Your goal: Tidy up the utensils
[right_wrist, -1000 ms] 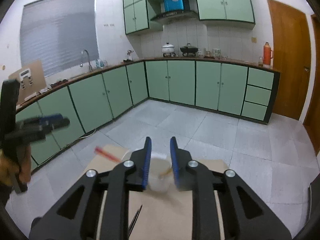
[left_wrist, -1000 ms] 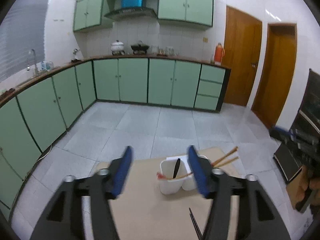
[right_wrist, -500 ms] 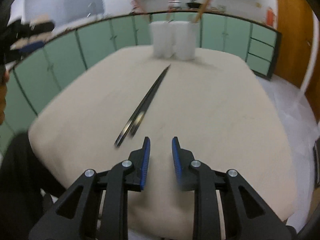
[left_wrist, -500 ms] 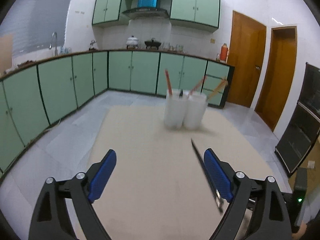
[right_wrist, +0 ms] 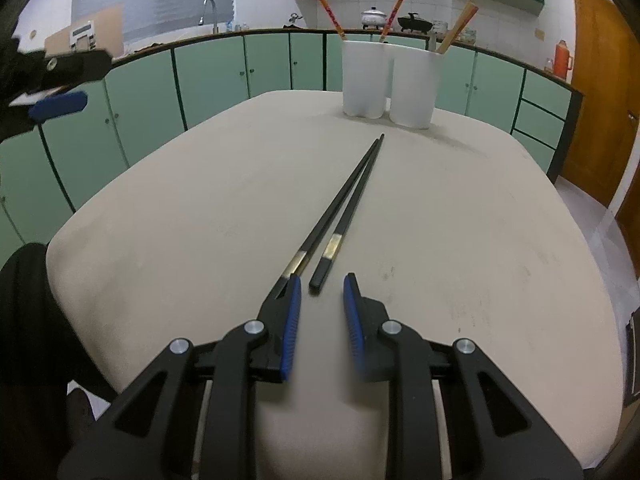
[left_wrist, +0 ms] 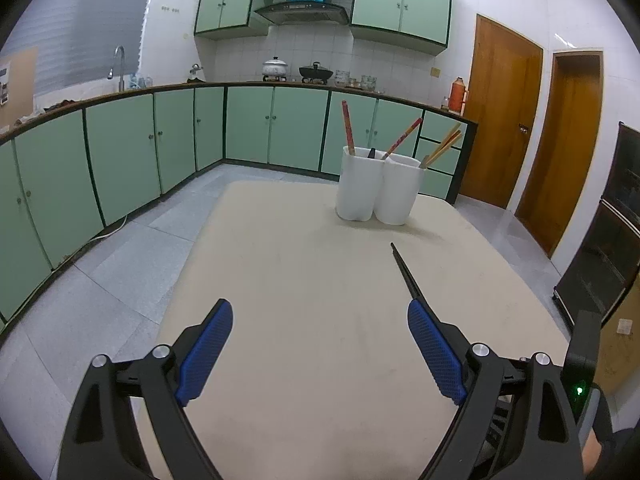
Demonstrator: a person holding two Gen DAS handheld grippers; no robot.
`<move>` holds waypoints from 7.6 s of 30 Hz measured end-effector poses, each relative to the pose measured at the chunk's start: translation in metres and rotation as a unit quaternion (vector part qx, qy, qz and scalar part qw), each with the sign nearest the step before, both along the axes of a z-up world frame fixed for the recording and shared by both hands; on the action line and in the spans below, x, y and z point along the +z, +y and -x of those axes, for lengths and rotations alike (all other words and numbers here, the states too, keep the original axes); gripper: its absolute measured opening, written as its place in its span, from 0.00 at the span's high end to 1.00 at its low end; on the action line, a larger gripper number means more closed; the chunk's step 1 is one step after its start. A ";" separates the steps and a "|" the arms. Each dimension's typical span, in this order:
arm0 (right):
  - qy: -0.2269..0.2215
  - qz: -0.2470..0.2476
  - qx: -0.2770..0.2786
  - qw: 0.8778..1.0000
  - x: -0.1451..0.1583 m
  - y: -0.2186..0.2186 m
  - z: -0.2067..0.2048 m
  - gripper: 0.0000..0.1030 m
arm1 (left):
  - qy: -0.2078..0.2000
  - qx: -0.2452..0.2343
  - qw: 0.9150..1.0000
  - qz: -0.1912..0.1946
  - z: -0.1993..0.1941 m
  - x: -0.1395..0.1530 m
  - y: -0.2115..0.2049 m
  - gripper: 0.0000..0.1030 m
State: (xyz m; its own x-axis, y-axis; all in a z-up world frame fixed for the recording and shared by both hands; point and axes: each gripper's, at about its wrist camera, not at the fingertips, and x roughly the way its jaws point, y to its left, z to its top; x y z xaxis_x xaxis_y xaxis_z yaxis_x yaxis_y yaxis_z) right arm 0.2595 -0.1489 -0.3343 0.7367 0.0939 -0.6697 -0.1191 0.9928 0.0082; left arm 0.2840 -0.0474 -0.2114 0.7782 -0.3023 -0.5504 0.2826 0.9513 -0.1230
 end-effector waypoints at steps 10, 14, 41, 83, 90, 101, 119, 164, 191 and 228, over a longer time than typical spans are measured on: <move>-0.008 -0.015 -0.053 0.998 0.000 -0.035 0.001 0.95 | 0.013 -0.004 1.000 -0.006 -0.002 -0.017 -0.015 0.16; -0.007 -0.016 -0.075 0.997 0.002 -0.055 0.014 0.95 | 0.020 -0.016 1.000 -0.006 0.004 -0.031 -0.039 0.17; -0.016 -0.016 -0.100 0.995 -0.006 -0.087 0.024 0.94 | 0.005 -0.009 1.000 -0.025 0.022 -0.100 -0.125 0.93; -0.108 -0.031 -0.038 0.993 0.161 -0.067 0.080 0.94 | 0.019 -0.023 1.000 -0.005 0.046 0.031 -0.059 0.93; -0.100 -0.011 -0.010 0.995 0.183 -0.066 0.039 0.94 | 0.011 -0.041 0.999 -0.008 0.034 0.060 -0.059 0.94; -0.053 -0.009 0.017 0.998 0.209 -0.079 -0.033 0.94 | 0.044 -0.075 0.996 -0.010 -0.015 0.079 -0.068 0.93; 0.001 -0.016 0.043 0.999 0.260 -0.088 -0.088 0.94 | 0.052 -0.112 0.992 -0.025 -0.085 0.141 -0.071 0.93; -0.017 -0.049 -0.044 0.998 0.286 -0.141 -0.324 0.94 | -0.013 -0.052 0.999 0.007 -0.316 0.155 -0.125 0.94; -0.032 -0.083 -0.092 0.992 0.267 -0.160 -0.258 0.31 | 0.001 -0.045 0.999 -0.013 -0.263 0.154 -0.093 0.23; -0.080 -0.003 -0.179 0.981 0.194 -0.026 0.058 0.05 | -0.024 0.028 0.998 -0.043 0.055 0.116 0.000 0.06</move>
State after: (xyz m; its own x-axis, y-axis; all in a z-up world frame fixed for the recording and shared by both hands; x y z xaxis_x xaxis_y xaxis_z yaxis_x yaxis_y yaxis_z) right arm 0.2017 -0.1753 -0.1407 0.8190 -0.1864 -0.5427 0.2362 0.9714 0.0228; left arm 0.2289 -0.0471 -0.0954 0.8191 -0.2113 -0.5333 0.2326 0.9722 -0.0281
